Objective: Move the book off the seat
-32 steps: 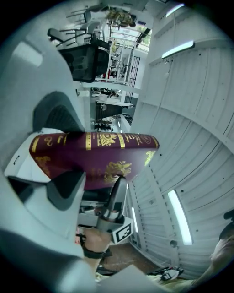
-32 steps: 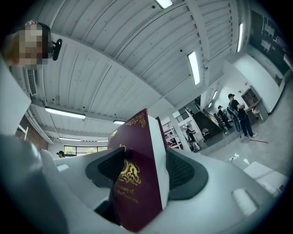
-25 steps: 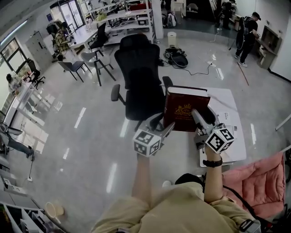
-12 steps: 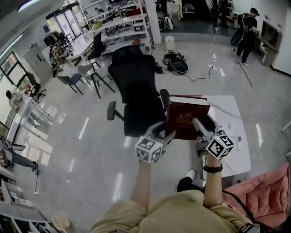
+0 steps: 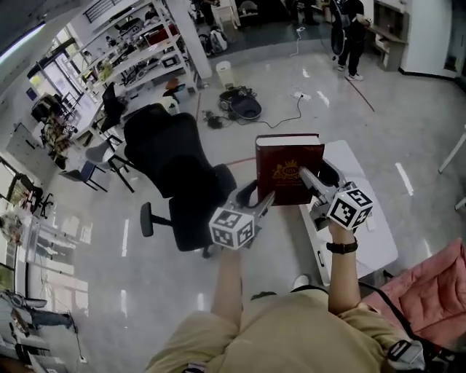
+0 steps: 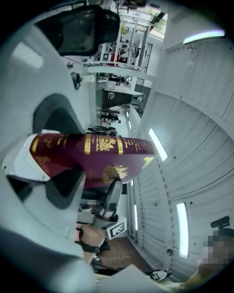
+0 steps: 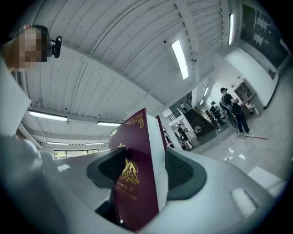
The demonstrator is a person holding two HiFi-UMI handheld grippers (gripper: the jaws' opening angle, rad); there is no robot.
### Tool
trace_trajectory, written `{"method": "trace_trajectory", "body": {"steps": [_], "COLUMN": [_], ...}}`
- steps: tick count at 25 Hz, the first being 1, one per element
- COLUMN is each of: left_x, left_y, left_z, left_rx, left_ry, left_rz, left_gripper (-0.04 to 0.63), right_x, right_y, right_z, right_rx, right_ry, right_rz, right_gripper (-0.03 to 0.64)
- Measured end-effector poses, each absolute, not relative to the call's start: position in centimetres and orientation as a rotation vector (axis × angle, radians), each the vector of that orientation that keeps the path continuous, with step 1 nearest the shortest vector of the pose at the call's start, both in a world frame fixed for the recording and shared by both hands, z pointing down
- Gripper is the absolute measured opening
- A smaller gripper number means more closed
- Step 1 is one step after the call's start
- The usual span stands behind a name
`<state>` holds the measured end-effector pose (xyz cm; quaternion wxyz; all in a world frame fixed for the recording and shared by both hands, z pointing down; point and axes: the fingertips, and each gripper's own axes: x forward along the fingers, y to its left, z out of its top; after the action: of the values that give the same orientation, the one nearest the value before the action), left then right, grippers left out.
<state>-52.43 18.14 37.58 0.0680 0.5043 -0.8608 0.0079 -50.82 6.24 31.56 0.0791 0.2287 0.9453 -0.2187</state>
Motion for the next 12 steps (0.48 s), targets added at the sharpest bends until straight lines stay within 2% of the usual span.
{"method": "trace_trajectory", "body": {"steps": [12], "left_x": [-60.4], "left_y": [1.4], "left_z": [43.2], "left_rx": [1.833], "left_ry": [-2.26], "left_rz": [0.038], "left_gripper": [0.236], "right_x": [-55.8], "right_y": [-9.9], "right_z": [37.6], "right_rx": [0.194], "right_ry": [2.903], "right_rz": [-0.755], "right_gripper": [0.264]}}
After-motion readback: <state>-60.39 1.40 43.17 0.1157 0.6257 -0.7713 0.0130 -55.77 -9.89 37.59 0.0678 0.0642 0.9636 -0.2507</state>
